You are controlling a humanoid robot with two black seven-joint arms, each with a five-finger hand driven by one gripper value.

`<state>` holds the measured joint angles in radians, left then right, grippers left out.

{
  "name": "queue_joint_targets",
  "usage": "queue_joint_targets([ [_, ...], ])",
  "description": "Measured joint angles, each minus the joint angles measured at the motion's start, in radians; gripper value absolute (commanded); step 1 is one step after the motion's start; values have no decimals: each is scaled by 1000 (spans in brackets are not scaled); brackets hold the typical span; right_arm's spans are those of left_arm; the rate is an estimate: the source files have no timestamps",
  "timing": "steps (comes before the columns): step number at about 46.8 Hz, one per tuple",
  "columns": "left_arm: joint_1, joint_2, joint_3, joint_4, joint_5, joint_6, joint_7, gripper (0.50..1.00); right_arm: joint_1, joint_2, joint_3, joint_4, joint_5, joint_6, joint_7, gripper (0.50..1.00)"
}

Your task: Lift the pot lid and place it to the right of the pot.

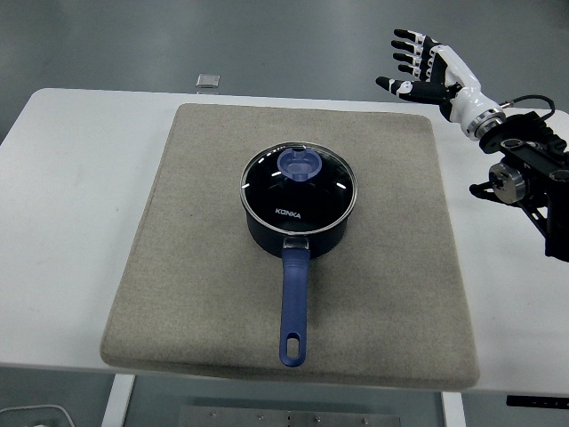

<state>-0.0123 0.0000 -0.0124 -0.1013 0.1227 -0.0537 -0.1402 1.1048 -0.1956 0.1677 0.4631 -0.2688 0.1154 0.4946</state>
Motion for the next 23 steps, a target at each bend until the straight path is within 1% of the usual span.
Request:
queue_joint_targets([
  [4,0,0,0,0,0,0,0,1000,0,-5,-18,0,-29,17,19,901],
  [11,0,0,0,0,0,0,0,1000,-1,-7,-25,3,-136,20,74,901],
  [23,0,0,0,0,0,0,0,1000,2,-27,-28,10,-188,68,85,901],
])
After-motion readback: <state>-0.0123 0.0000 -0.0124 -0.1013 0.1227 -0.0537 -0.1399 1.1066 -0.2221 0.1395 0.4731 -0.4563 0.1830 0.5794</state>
